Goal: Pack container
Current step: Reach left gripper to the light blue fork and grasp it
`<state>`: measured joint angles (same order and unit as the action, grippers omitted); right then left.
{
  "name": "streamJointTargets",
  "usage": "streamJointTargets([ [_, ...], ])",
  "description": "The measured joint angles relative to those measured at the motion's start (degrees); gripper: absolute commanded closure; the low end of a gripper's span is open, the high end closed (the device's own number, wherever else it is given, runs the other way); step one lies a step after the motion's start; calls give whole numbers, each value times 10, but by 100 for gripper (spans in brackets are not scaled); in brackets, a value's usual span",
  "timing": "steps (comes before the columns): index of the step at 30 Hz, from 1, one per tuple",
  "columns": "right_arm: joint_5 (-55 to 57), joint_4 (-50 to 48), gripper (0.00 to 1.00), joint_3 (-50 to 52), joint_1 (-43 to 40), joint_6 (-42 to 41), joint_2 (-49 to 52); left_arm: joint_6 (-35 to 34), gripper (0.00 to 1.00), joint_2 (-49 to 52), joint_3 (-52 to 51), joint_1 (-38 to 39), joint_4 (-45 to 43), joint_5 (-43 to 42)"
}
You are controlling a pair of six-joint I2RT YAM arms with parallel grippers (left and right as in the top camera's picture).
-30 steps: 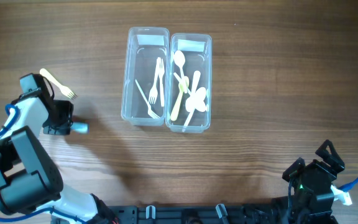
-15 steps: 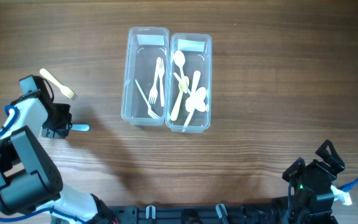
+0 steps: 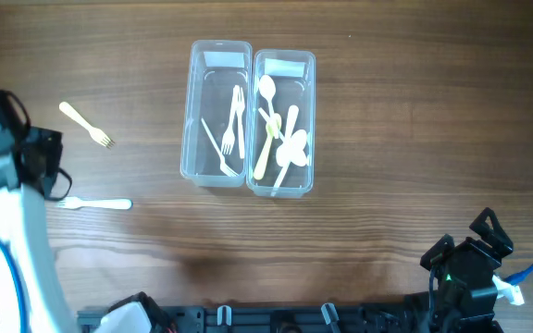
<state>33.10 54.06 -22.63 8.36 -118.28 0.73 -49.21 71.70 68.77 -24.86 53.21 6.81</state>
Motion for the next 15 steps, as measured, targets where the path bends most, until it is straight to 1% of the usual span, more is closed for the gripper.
streamJointTargets([
  [1,0,0,0,0,0,0,0,1,20,-22,1,1,7,0],
  [3,0,0,0,0,0,0,0,1,16,-43,3,7,34,-6],
  [4,0,0,0,0,0,0,0,1,16,-42,2,14,45,-12],
  [5,0,0,0,0,0,0,0,1,11,-36,-2,22,49,-21],
  [7,0,0,0,0,0,0,0,-5,11,-18,-20,42,48,-32],
  [11,0,0,0,0,0,0,0,-45,11,76,-126,85,-16,-50],
  [13,0,0,0,0,0,0,0,-53,12,129,-165,94,-59,-55],
  [15,0,0,0,0,0,0,0,-56,14,183,-182,95,-79,-54],
])
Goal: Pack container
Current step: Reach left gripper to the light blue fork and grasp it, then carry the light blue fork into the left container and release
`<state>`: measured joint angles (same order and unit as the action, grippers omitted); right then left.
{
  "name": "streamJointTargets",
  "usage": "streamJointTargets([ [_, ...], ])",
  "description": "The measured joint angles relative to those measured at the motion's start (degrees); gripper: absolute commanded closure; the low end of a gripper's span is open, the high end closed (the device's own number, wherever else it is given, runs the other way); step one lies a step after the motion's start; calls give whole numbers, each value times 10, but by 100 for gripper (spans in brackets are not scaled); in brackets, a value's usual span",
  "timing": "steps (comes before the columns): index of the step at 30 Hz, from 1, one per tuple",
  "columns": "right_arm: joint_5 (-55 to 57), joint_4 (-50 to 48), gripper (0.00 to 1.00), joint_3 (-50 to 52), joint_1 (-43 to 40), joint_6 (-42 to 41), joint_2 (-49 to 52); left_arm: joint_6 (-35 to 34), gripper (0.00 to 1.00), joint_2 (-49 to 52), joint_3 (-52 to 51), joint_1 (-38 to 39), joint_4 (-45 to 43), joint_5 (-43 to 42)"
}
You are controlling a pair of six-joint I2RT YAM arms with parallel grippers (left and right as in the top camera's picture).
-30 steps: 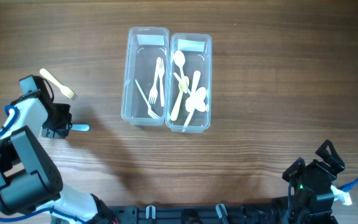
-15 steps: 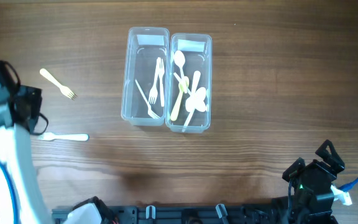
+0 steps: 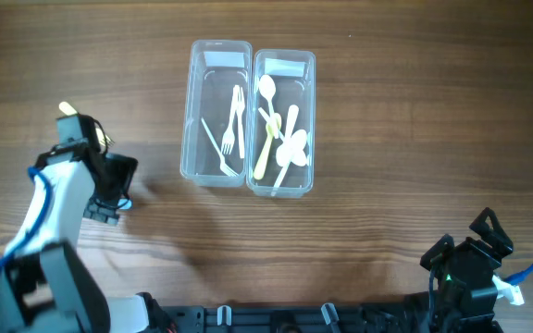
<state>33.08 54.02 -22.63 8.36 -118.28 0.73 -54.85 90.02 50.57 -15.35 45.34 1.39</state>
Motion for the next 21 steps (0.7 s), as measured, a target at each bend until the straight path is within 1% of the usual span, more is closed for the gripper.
streamJointTargets([
  [4,0,0,0,0,0,0,0,-2,14,61,-4,0,-36,11],
  [9,0,0,0,0,0,0,0,-3,14,69,-2,0,-52,29],
  [11,0,0,0,0,0,0,0,-3,23,71,-2,0,-60,39],
  [13,0,0,0,0,0,0,0,-4,38,72,-5,1,-74,54],
  [14,0,0,0,0,0,0,0,-3,48,71,-8,1,-80,62],
  [15,0,0,0,0,0,0,0,-3,54,70,-10,1,-84,69],
  [18,0,0,0,0,0,0,0,-5,60,69,-12,1,-88,78],
  [21,0,0,0,0,0,0,0,-6,69,69,-12,1,-86,79],
])
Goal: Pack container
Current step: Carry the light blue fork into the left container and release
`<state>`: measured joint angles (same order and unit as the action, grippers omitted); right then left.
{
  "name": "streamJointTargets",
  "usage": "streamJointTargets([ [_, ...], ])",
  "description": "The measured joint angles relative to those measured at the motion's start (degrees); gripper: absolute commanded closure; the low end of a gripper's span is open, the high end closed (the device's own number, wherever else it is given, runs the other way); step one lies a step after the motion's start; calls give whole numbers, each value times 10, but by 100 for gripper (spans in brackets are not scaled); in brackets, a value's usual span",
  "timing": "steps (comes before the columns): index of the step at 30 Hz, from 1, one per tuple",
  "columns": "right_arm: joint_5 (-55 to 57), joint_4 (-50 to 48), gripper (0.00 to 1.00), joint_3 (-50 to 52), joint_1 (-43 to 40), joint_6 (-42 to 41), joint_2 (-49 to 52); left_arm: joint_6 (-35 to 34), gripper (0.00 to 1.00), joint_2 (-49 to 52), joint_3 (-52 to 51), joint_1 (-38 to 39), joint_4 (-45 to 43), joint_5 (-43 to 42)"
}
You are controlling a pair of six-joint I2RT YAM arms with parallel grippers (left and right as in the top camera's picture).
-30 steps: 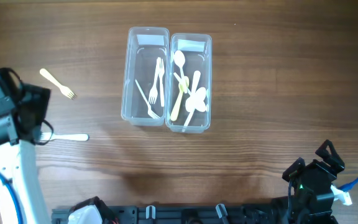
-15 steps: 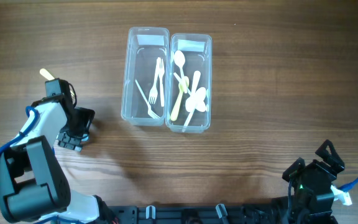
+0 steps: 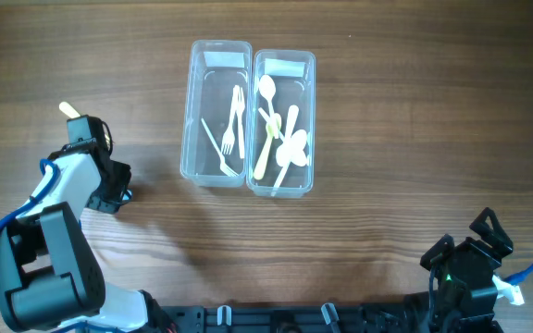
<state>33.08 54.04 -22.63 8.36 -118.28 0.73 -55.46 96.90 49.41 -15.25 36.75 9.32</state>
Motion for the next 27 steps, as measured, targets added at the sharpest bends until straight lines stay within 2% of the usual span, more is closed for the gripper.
streamJointTargets([
  [4,0,0,0,0,0,0,0,-2,72,0,0,0,2,0],
  [7,0,0,0,0,0,0,0,-1,84,-4,0,0,7,0],
  [8,0,0,0,0,0,0,0,-2,95,-9,-5,0,17,0],
  [9,0,0,0,0,0,0,0,2,96,-18,-12,0,25,-1],
  [16,0,0,0,0,0,0,0,8,96,-154,-34,0,55,-6],
  [19,0,0,0,0,0,0,0,22,96,-246,-35,0,50,-22],
  [24,0,0,0,0,0,0,0,88,96,-392,-35,0,-12,-121],
  [27,0,0,0,0,0,0,0,162,96,-444,-35,27,-89,-225],
])
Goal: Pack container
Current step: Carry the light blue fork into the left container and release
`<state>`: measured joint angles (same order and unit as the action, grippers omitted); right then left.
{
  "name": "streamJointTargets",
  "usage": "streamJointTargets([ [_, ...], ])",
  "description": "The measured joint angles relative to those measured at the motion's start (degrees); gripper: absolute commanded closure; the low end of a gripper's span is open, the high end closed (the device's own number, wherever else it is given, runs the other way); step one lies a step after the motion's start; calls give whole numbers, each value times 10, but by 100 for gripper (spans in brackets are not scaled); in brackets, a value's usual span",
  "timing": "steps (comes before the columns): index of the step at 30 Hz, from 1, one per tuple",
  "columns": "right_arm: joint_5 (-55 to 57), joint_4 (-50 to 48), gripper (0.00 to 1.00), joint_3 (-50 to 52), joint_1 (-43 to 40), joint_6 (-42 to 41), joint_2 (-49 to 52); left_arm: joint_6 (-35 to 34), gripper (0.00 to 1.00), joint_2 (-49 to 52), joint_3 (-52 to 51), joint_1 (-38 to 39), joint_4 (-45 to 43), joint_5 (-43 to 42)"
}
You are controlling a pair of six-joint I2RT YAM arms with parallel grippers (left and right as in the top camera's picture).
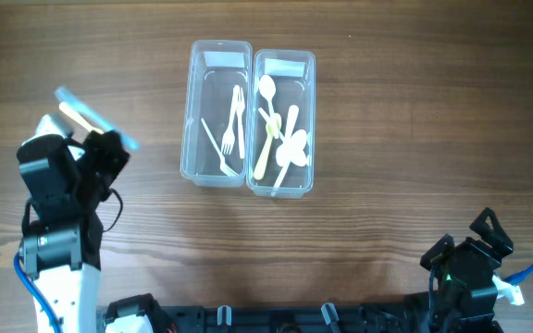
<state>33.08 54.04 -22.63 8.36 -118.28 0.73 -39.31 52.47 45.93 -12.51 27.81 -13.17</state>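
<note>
Two clear containers stand side by side mid-table: the left container (216, 113) holds forks and the right container (284, 122) holds spoons. At the table's left, my left gripper (107, 148) is shut on a white fork (70, 100), which is lifted off the table and lies slanted across the view. A cream fork (74, 116) lies on the wood under it, partly hidden by the arm. My right gripper (459, 239) sits at the bottom right corner, fingers apart, nothing between them.
The left arm's body (54, 231) covers the table's left front. A black rail (276, 319) runs along the front edge. Bare wood table (387, 185) surrounds the containers.
My left gripper was low over the spot where the white fork lay. Now it holds that fork, raised and farther back, above the cream fork.
The white fork lay on the wood at the front left, with the cream fork behind it and my left arm at the table's edge. Then my left gripper was down over the white fork, and stayed there. Now the fork is off the table in that gripper.
</note>
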Motion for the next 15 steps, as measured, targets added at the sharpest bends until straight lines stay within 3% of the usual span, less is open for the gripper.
streamJointTargets([
  [8,0,0,0,0,0,0,0,211,96,32,0,125,-47,-71],
  [13,0,0,0,0,0,0,0,248,96,150,0,189,-106,-76],
  [14,0,0,0,0,0,0,0,251,80,169,0,196,-118,-76],
  [15,0,0,0,0,0,0,0,254,43,193,0,205,-138,-77],
])
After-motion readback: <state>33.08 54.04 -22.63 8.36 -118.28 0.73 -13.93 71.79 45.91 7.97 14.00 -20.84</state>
